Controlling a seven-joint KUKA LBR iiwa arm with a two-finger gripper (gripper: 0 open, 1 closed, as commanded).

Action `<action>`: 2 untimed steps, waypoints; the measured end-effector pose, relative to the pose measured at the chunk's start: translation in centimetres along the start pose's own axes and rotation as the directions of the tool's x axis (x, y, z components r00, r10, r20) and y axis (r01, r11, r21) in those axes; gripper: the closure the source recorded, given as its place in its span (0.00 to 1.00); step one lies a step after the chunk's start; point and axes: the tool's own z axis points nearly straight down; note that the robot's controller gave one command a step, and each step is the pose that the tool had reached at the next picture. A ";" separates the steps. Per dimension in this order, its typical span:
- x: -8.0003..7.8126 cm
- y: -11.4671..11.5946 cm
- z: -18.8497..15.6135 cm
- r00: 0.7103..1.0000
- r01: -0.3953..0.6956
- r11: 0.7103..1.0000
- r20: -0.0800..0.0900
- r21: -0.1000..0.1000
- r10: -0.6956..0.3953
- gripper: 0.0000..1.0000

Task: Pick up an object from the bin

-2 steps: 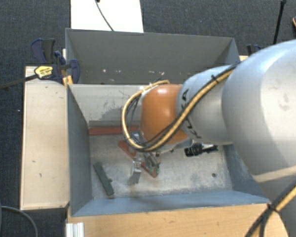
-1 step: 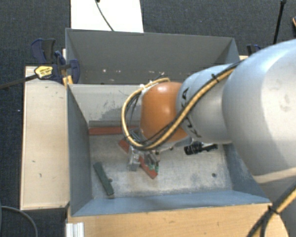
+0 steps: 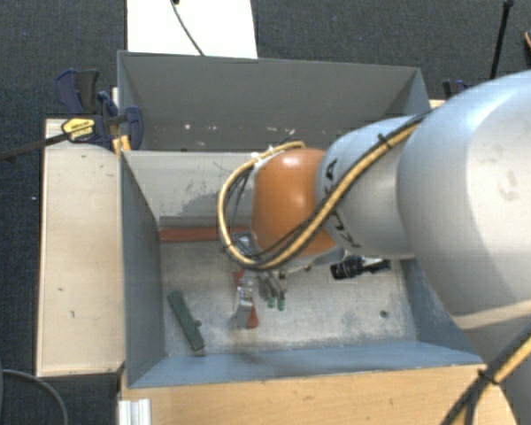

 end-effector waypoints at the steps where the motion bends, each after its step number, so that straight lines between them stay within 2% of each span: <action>1: -4.7 -7.0 0.0 0.999 -0.054 0.999 0.005 0.004 0.054 0.00; 2: -5.3 -3.7 0.0 0.999 0.037 0.999 0.004 0.000 -0.037 0.00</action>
Offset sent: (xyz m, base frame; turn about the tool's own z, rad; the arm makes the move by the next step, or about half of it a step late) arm 0.0346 -0.0705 -0.0005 0.0460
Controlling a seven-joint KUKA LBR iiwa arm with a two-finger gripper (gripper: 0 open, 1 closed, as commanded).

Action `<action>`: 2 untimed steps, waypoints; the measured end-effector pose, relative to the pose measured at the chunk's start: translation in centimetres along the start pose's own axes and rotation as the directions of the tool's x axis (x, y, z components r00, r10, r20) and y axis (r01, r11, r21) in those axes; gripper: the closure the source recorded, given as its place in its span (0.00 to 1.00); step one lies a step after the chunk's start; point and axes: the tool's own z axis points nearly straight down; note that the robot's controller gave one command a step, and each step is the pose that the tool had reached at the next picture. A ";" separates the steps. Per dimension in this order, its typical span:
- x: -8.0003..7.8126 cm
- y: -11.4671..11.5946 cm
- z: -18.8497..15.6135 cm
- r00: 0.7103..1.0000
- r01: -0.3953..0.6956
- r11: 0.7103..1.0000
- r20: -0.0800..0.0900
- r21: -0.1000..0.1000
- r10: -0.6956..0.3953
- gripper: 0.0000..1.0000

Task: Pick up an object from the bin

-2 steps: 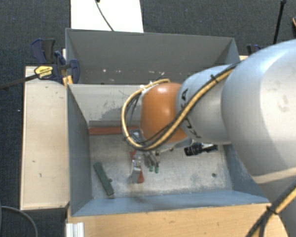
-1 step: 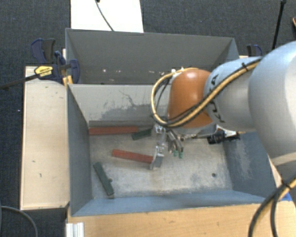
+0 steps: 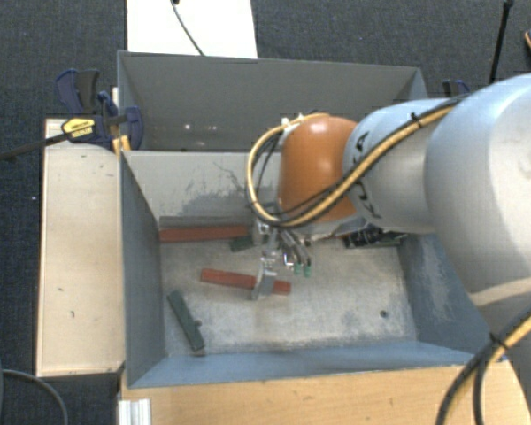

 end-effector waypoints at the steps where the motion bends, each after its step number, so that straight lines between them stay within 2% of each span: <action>1: -0.1 -0.1 -0.2 1.000 -0.007 1.000 0.003 -0.001 0.007 1.00; 2: 0.0 -0.1 0.0 1.000 -0.009 1.000 -0.001 0.000 0.009 0.00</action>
Offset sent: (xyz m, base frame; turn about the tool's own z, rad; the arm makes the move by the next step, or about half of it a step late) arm 0.0000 0.0000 0.0000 0.0000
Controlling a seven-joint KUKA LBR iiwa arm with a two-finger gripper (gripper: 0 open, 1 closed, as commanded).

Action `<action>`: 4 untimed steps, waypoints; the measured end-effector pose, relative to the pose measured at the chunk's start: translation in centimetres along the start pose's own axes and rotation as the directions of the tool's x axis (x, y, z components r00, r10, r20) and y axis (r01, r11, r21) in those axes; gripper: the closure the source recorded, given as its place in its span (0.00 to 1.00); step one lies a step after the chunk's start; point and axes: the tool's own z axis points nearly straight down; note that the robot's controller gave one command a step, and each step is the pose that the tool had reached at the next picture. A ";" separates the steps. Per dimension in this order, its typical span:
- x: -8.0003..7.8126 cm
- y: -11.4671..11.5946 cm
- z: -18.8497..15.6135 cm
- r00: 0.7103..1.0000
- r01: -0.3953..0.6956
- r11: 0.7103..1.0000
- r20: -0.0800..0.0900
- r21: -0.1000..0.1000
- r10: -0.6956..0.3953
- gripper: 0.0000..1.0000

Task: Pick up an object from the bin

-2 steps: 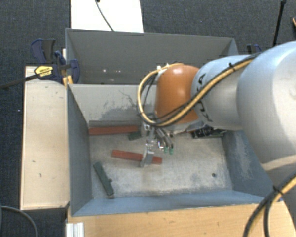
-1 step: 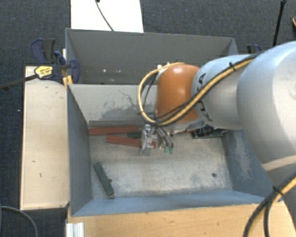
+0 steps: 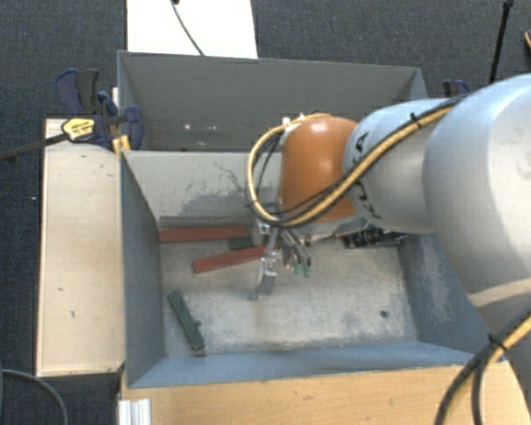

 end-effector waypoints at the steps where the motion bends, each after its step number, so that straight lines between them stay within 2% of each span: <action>1: 0.0 12.9 0.0 0.994 0.111 0.994 0.000 -0.004 -0.111 0.00; 2: 1.0 4.3 -2.9 0.985 0.170 0.985 -0.003 0.005 -0.170 0.00; 3: -1.1 4.2 0.1 0.953 0.303 0.953 0.000 0.000 -0.303 0.00; 4: -1.1 4.3 0.0 0.954 0.300 0.954 0.002 -0.001 -0.300 1.00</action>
Offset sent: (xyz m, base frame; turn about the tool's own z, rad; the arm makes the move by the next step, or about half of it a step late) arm 0.0138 0.1225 -0.0009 -0.1038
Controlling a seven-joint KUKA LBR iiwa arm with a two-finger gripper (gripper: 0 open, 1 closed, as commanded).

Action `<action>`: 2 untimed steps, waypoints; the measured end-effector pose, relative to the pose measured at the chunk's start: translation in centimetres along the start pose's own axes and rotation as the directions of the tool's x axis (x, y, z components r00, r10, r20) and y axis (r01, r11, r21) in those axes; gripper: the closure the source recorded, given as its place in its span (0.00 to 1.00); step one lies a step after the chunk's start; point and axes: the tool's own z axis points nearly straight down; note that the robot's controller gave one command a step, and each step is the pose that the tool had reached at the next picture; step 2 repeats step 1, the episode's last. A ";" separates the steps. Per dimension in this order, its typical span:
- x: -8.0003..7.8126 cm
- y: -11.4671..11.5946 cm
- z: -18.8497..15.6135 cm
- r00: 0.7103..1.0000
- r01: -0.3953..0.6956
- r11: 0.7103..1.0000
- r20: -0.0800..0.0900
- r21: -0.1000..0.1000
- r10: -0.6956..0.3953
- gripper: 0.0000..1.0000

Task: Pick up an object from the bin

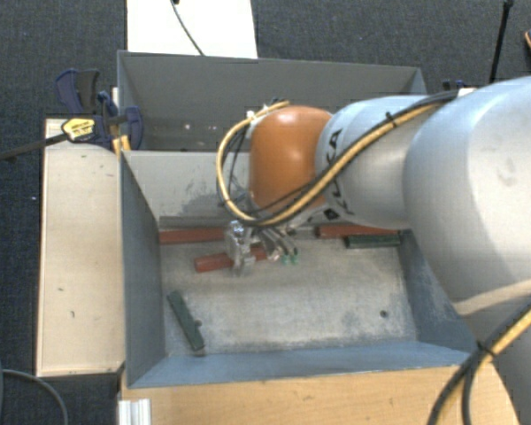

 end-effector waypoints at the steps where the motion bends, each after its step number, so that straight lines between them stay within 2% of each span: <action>1: 1.5 2.1 -13.0 0.999 0.039 0.999 0.005 0.000 -0.039 1.00; 2: 1.5 2.1 -13.0 0.999 0.039 0.999 0.005 0.000 -0.039 1.00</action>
Offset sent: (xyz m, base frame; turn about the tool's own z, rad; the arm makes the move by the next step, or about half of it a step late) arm -0.0221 0.0161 0.1240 -0.0423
